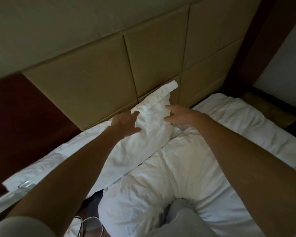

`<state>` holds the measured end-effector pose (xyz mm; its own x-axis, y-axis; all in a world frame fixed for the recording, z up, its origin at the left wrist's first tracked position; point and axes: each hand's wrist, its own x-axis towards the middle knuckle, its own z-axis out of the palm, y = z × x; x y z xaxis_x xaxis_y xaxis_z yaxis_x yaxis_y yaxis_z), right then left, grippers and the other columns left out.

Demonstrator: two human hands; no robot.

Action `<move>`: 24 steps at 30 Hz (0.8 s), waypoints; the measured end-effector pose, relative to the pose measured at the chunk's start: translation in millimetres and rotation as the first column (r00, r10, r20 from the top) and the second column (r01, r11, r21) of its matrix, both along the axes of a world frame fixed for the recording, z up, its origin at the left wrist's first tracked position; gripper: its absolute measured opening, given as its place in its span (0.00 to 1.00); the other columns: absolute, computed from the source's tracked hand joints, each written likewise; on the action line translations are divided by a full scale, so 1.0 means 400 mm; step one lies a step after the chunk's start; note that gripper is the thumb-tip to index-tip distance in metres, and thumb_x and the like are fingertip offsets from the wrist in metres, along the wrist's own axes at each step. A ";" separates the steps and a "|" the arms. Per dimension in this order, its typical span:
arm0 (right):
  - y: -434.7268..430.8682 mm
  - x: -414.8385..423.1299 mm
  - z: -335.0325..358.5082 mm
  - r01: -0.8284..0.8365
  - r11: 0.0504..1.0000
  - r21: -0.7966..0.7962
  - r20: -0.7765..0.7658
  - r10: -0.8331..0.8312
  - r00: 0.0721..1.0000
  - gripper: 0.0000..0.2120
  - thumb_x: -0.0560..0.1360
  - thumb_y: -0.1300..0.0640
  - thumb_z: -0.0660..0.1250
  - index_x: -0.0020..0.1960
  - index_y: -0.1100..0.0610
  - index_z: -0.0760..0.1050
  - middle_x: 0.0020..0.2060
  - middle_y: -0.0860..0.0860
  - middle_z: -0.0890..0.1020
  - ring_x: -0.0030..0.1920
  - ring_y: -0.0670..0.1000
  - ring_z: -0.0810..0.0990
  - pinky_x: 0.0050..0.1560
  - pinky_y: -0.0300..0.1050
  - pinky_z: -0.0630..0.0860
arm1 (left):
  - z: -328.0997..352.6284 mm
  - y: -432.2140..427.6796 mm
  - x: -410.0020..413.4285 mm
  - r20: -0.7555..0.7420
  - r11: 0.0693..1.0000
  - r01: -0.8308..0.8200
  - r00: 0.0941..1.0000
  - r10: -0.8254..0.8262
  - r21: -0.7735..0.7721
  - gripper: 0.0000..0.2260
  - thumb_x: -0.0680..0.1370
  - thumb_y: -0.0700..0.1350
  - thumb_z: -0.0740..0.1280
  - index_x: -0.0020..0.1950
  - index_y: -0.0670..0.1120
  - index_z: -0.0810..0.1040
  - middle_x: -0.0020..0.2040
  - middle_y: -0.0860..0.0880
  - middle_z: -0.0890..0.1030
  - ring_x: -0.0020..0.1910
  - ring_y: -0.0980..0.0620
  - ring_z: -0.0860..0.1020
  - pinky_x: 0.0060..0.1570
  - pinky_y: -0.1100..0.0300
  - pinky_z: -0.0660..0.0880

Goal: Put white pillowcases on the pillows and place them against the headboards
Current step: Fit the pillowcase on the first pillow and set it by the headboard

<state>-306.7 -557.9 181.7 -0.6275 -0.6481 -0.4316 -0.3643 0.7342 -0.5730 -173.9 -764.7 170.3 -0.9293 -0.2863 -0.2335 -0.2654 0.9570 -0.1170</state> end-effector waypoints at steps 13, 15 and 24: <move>0.560 0.353 -0.044 0.358 0.901 0.244 -0.069 -0.352 0.934 0.31 0.81 0.45 0.60 0.80 0.52 0.54 0.78 0.52 0.58 0.77 0.55 0.60 0.74 0.49 0.59 | -0.085 0.439 0.077 0.088 0.912 0.389 0.911 -0.402 0.130 0.36 0.76 0.68 0.60 0.77 0.50 0.57 0.70 0.42 0.69 0.67 0.42 0.70 0.63 0.46 0.69; 0.661 0.409 -0.071 0.404 0.863 0.304 -0.041 -0.412 0.910 0.31 0.81 0.45 0.60 0.80 0.53 0.54 0.79 0.52 0.58 0.77 0.55 0.58 0.74 0.48 0.57 | -0.096 0.539 0.085 0.135 0.881 0.427 0.879 -0.457 0.203 0.37 0.76 0.68 0.60 0.79 0.51 0.55 0.73 0.42 0.66 0.70 0.41 0.67 0.66 0.45 0.67; 1.109 0.567 -0.115 0.677 0.623 0.393 -0.116 -0.696 0.708 0.30 0.80 0.46 0.62 0.78 0.54 0.58 0.76 0.53 0.64 0.75 0.56 0.64 0.72 0.52 0.64 | -0.106 0.960 0.090 0.088 0.725 0.635 0.733 -0.675 0.268 0.33 0.76 0.65 0.62 0.76 0.50 0.61 0.67 0.43 0.72 0.64 0.42 0.72 0.62 0.47 0.70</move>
